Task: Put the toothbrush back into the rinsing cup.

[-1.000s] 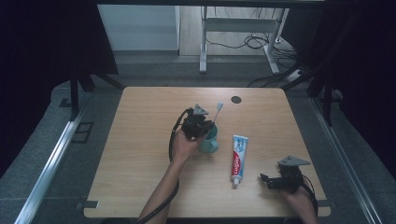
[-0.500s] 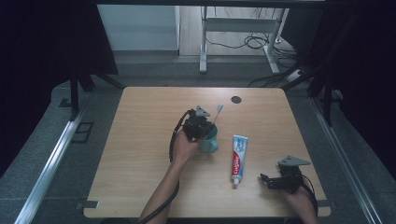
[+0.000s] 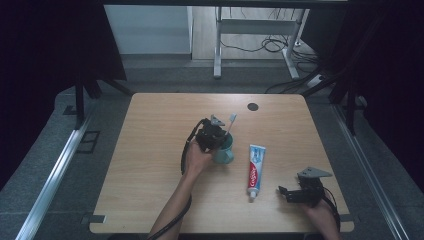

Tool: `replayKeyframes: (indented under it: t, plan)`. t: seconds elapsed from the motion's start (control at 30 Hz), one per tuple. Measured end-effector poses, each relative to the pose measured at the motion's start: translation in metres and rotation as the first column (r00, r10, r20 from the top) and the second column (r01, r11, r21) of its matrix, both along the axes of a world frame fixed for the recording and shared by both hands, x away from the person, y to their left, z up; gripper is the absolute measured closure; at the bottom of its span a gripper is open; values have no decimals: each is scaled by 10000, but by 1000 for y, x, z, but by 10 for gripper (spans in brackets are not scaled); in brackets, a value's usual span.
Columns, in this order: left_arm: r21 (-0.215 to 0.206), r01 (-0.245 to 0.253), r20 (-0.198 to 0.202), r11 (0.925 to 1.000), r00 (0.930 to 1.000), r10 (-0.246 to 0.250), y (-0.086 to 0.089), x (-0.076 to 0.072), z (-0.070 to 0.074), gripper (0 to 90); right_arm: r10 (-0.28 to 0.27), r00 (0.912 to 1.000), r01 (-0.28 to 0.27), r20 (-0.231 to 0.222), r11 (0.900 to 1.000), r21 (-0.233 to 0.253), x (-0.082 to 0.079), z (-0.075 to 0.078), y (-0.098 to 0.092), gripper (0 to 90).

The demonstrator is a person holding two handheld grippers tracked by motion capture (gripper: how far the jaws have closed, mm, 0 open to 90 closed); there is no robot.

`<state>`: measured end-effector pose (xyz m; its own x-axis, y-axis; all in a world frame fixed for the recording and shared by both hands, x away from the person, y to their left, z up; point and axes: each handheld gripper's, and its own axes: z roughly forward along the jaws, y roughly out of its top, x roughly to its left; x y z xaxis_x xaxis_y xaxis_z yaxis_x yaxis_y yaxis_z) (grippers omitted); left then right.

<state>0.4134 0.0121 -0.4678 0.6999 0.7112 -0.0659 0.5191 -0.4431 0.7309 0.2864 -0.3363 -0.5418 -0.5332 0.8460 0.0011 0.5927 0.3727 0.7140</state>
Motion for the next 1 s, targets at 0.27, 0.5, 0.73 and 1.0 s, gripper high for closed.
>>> replayKeyframes:
  t: [0.27,0.5,0.73,1.0]
  plan:
    - [-80,-44,-62,10000,10000,44,0,0,2,793,2,10000,-2,0,10000,0,0,0,0,55]
    - [-122,-54,14,9999,10000,55,1,0,5,739,5,10000,-5,2,10000,-1,0,0,0,55]
    - [-400,-60,148,9992,9999,66,4,-2,11,642,13,10000,-12,13,10000,-5,0,0,0,55]
    - [-524,43,302,9986,9995,-27,5,-5,19,513,12,10000,-12,24,10000,-15,0,0,0,55]
